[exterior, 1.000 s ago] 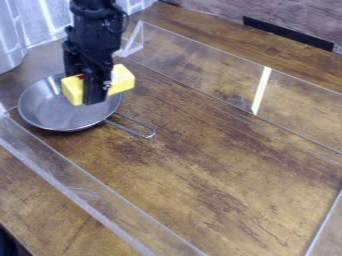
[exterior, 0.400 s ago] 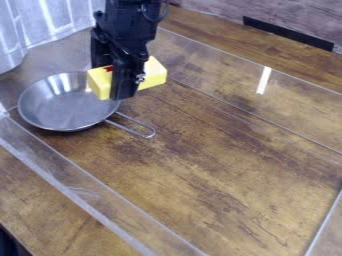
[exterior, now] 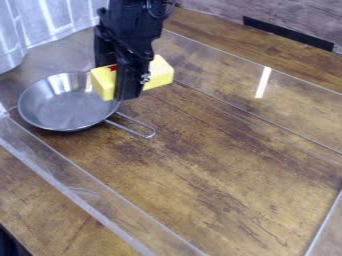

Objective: Remove the yellow object from inside the silver pan and put it on the table

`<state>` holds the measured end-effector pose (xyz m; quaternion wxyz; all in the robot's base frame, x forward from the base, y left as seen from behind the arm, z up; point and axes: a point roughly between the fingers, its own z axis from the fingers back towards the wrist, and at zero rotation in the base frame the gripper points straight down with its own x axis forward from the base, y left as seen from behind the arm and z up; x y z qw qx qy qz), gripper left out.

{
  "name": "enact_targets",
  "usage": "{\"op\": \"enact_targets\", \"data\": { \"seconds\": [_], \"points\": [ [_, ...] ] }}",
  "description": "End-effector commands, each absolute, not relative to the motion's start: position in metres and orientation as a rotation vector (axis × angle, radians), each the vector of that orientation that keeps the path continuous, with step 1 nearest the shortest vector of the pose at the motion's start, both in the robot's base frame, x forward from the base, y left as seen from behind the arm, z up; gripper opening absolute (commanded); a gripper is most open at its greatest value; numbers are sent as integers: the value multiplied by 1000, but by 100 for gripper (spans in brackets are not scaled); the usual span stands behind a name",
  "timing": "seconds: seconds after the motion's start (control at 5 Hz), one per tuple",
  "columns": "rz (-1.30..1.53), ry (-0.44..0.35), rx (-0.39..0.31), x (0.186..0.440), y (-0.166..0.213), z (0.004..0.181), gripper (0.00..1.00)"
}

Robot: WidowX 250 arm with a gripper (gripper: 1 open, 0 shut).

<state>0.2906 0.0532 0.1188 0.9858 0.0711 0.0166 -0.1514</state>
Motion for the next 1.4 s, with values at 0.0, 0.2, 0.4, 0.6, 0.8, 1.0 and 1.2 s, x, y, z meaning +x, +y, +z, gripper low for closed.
{"op": "enact_targets", "data": {
  "seconds": [0.0,0.2,0.4,0.6,0.8,1.0,1.2],
  "points": [
    [-324,-22,147,284,39,137,0],
    [-351,-25,143,278,25,138,0],
    [-370,-27,132,271,5,138,0],
    [-402,-23,118,265,-13,128,0],
    [-449,-19,102,262,-31,111,0],
    [-485,-21,94,264,-43,93,0],
    [-490,-23,97,265,-51,80,0]
  ]
}}
